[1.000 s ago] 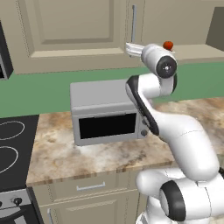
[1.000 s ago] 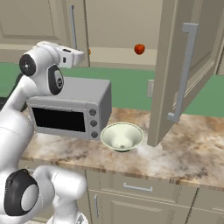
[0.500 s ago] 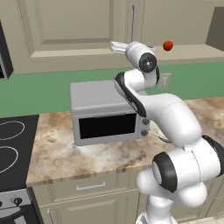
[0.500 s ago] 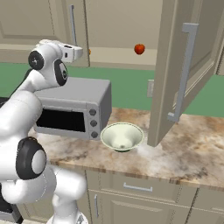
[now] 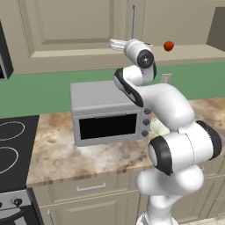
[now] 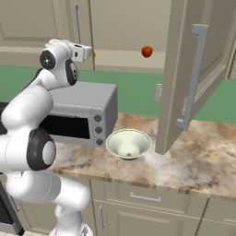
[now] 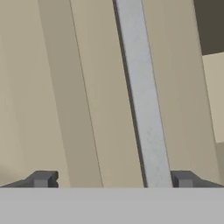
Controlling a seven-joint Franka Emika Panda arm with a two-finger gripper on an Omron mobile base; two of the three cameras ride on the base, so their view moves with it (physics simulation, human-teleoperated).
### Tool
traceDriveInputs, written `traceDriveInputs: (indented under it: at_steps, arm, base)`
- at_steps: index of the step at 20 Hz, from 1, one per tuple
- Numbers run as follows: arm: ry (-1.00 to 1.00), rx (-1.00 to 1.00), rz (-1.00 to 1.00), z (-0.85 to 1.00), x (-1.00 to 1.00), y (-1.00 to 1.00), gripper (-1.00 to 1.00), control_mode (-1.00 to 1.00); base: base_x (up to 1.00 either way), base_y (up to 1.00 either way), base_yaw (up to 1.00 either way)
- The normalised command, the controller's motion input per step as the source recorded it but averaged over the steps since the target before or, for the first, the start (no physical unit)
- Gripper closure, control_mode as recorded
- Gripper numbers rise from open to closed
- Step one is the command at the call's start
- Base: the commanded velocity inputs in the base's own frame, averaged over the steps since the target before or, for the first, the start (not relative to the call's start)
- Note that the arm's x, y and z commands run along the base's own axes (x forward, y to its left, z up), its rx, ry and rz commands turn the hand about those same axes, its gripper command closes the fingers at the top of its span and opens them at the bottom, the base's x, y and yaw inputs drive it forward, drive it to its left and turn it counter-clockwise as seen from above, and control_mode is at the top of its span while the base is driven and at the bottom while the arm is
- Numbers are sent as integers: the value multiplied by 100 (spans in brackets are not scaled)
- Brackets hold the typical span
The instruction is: Open the cabinet. Pick the mango and apple from the cabinet and place them into the bowl. Then close the cabinet.
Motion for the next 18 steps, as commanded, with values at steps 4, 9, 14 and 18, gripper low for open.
traceDriveInputs:
  at_steps: [4,9,14,18]
  arm:
    - [0,0,-1,0,99,0,-100,-100]
    - [2,0,-1,-1,58,0,100,-100]
    - [0,0,0,0,0,0,100,-100]
    - [0,0,0,1,0,0,100,-100]
  base:
    - [0,0,0]
    - [0,0,0]
    - [0,0,0]
    - [0,0,0]
